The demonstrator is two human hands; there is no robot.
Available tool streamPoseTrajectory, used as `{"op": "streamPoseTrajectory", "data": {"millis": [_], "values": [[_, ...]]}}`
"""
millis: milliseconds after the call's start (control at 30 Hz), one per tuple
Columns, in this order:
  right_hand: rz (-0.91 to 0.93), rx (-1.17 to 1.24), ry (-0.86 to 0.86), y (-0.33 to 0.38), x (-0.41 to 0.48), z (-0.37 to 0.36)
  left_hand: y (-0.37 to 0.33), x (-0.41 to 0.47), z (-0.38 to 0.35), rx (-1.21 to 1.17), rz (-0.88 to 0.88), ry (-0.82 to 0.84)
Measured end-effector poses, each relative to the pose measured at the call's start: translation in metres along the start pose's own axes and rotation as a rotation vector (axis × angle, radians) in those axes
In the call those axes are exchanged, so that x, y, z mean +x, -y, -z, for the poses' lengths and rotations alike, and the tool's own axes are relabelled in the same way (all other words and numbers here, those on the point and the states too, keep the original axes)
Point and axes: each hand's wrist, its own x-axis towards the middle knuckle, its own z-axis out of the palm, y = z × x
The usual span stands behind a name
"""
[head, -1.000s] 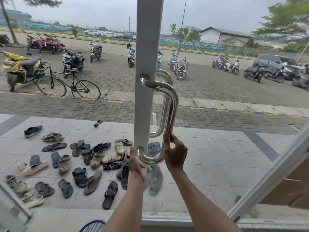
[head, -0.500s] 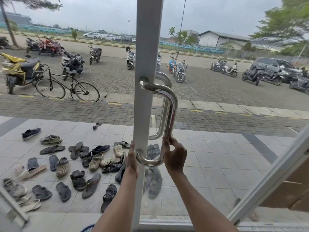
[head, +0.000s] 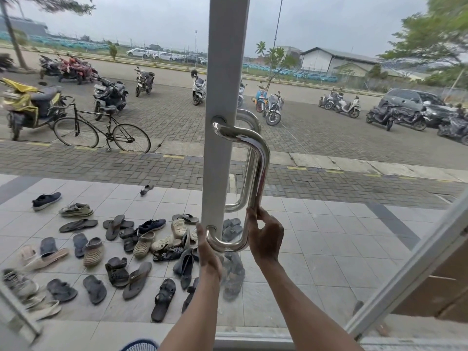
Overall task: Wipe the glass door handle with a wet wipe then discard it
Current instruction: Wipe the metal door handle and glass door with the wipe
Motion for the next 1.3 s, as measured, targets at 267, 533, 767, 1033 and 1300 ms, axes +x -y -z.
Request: {"op": "streamPoseTrajectory", "data": {"millis": [267,533,767,1033,1300], "values": [[0.013,0.018,-0.029,-0.004,0.0,-0.004,-0.013,-0.004,-0.002,0.693,-0.133,0.029],[0.014,-0.005,-0.064,-0.004,-0.002,-0.007,0.026,-0.027,0.017,1.256,-0.357,0.125],[0.022,-0.029,-0.056,-0.006,-0.001,-0.009,-0.017,0.015,0.039,1.843,-0.322,0.333],[0.04,-0.035,-0.079,-0.004,-0.004,-0.01,0.024,-0.012,0.054,1.945,-0.678,0.495],[0.032,-0.047,-0.065,-0.005,-0.003,-0.009,0.006,0.008,0.042,1.772,-0.411,0.244]]}}
